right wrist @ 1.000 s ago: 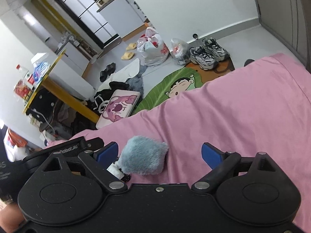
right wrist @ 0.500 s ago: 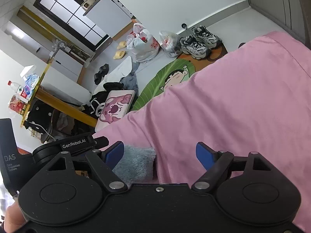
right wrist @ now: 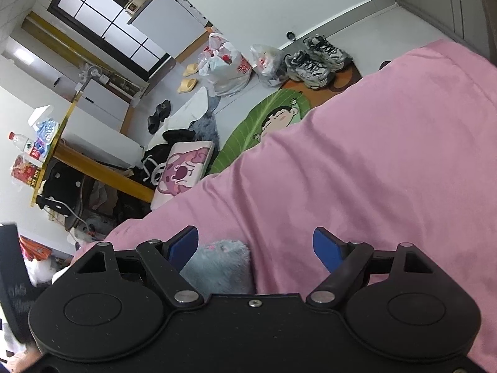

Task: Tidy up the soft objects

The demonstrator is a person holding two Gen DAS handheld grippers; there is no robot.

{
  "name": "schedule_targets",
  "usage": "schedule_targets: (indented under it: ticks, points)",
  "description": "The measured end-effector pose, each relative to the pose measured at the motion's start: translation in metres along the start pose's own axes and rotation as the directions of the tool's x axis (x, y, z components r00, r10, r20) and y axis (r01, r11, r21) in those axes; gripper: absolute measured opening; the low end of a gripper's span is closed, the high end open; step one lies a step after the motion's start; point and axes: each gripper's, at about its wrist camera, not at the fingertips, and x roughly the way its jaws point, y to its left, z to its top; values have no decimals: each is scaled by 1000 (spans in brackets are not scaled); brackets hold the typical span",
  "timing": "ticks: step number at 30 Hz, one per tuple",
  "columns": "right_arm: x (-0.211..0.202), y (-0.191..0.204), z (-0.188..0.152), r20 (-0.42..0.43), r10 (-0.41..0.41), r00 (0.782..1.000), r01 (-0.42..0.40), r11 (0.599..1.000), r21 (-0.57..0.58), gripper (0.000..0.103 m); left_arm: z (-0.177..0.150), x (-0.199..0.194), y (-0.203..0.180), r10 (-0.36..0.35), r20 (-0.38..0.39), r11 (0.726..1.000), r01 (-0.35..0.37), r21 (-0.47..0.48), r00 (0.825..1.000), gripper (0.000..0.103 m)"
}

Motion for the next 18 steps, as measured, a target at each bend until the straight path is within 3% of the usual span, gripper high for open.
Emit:
schedule_targets:
  ticks: [4, 11, 18]
  points:
    - [5, 9, -4, -15, 13, 1000, -13, 1000, -28, 75, -9, -9, 13, -36, -26, 999, 36, -19, 999, 56]
    - [13, 19, -15, -65, -43, 997, 39, 997, -64, 65, -29, -16, 27, -106, -51, 993, 103, -50, 993, 56]
    - [27, 21, -33, -143, -81, 986, 73, 995, -62, 36, -38, -15, 41, -180, -79, 979, 171, -114, 980, 56]
